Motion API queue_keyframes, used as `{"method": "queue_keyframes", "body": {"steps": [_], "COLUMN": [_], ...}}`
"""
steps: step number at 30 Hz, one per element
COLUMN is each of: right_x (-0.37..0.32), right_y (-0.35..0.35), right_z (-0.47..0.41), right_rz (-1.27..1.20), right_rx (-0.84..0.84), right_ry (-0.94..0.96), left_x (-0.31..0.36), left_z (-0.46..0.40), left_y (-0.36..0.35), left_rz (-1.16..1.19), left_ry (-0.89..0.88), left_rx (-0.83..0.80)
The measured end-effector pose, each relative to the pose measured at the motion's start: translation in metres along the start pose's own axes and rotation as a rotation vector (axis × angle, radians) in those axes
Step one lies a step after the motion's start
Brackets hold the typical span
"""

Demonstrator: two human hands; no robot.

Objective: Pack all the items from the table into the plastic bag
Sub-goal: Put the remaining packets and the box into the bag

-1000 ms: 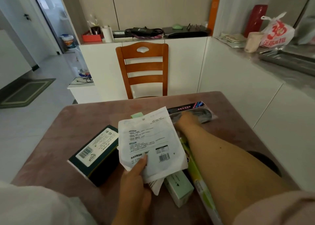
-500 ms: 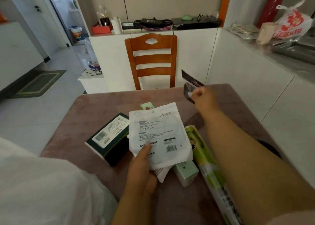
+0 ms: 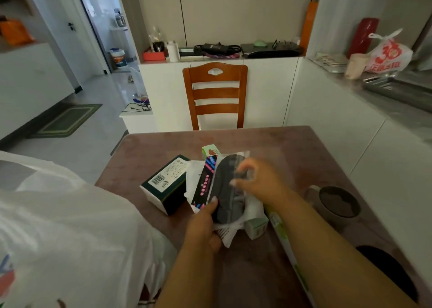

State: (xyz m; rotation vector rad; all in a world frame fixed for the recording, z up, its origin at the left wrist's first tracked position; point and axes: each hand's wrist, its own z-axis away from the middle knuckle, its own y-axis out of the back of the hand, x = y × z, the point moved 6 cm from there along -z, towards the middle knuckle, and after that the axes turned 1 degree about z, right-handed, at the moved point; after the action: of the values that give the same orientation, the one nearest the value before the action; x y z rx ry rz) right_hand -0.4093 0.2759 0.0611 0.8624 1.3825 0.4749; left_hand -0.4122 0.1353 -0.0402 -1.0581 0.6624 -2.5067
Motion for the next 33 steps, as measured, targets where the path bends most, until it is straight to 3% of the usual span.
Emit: {"method": "queue_keyframes", "body": {"steps": [1,2,4,6,14,18,23,25,29,33], "right_x": [0.011,0.021,0.019,0.011,-0.031,-0.074,-0.157,-0.192,-0.244,-0.280], "right_y": [0.014,0.015,-0.009,-0.018,-0.016,-0.006,-0.003,-0.006,-0.022,-0.039], "right_z": [0.010,0.022,0.035,0.046,0.100,0.128,0.156,0.165,0.181,0.188], "right_rz": [-0.087,-0.255,-0.822,-1.118,-1.330,-1.445,-1.489,-1.492,-1.433,-1.379], "right_rx": [0.149,0.135,-0.164,-0.260,-0.262,-0.332,-0.401,-0.413,-0.442,-0.463], "right_ry": [-0.211,-0.406,-0.551,-0.546,-0.458,-0.321,-0.260,-0.219,-0.226,-0.247], "left_x": [0.002,0.004,0.009,0.013,0.047,0.075,0.125,0.142,0.181,0.205], "left_z": [0.008,0.017,0.039,0.066,0.157,0.226,0.305,0.329,0.387,0.410], "left_y": [0.000,-0.001,-0.006,-0.014,-0.009,0.012,0.058,0.081,0.116,0.153], "left_rz": [0.011,0.016,0.024,0.012,-0.317,-0.278,-0.324,-0.429,-0.709,-0.945], "left_ry": [-0.017,-0.040,-0.069,-0.087,-0.248,-0.407,-0.613,-0.714,-1.079,-1.156], "left_rx": [-0.005,-0.021,-0.078,-0.132,-0.124,-0.100,0.170,0.324,0.646,0.945]}}
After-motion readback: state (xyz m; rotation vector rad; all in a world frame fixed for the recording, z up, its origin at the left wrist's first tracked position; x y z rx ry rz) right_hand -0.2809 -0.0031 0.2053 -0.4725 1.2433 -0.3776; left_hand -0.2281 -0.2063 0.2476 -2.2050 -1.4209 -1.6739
